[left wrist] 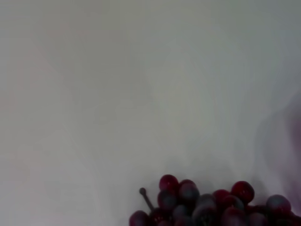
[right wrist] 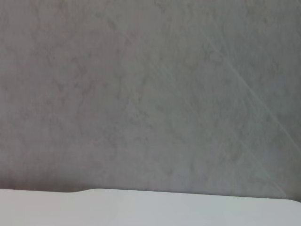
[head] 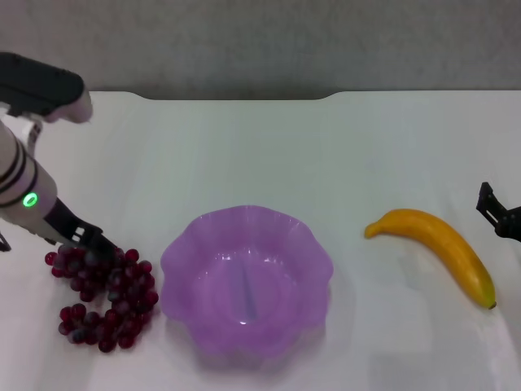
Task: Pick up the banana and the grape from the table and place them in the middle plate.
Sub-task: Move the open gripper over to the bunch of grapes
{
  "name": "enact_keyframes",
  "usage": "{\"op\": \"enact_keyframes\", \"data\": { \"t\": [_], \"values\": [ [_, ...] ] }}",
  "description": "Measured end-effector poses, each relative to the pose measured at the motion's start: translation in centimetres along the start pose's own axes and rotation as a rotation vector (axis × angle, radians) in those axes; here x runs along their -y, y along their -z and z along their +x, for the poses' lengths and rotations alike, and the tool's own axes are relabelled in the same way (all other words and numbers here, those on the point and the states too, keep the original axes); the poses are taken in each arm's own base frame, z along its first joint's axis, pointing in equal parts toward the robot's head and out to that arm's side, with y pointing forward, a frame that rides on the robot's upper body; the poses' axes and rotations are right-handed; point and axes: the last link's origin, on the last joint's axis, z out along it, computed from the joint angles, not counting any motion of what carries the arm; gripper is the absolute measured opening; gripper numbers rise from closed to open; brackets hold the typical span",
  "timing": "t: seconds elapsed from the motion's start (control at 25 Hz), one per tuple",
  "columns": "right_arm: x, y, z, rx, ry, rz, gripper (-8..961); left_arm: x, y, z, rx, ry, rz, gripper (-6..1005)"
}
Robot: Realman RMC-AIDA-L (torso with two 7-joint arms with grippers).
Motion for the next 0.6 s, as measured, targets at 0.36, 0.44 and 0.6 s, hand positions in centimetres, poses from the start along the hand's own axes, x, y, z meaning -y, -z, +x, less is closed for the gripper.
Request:
{"op": "enact_keyframes", "data": {
  "t": [0.36, 0.44, 0.6],
  "values": [
    [0.0, 0.0, 0.0, 0.0, 0.0, -0.001, 891, 0.0, -1.4, 0.0, -0.01, -0.011, 0.003, 890],
    [0.0, 0.0, 0.0, 0.001, 0.0, -0.001, 892, 0.0, -1.6, 0.0, -0.013, -0.008, 0.004, 890],
    [-0.1, 0.0, 0.0, 0.001, -0.001, -0.001, 892, 0.2, -2.5, -0.2, -0.013, -0.011, 0.006, 891]
  ]
}}
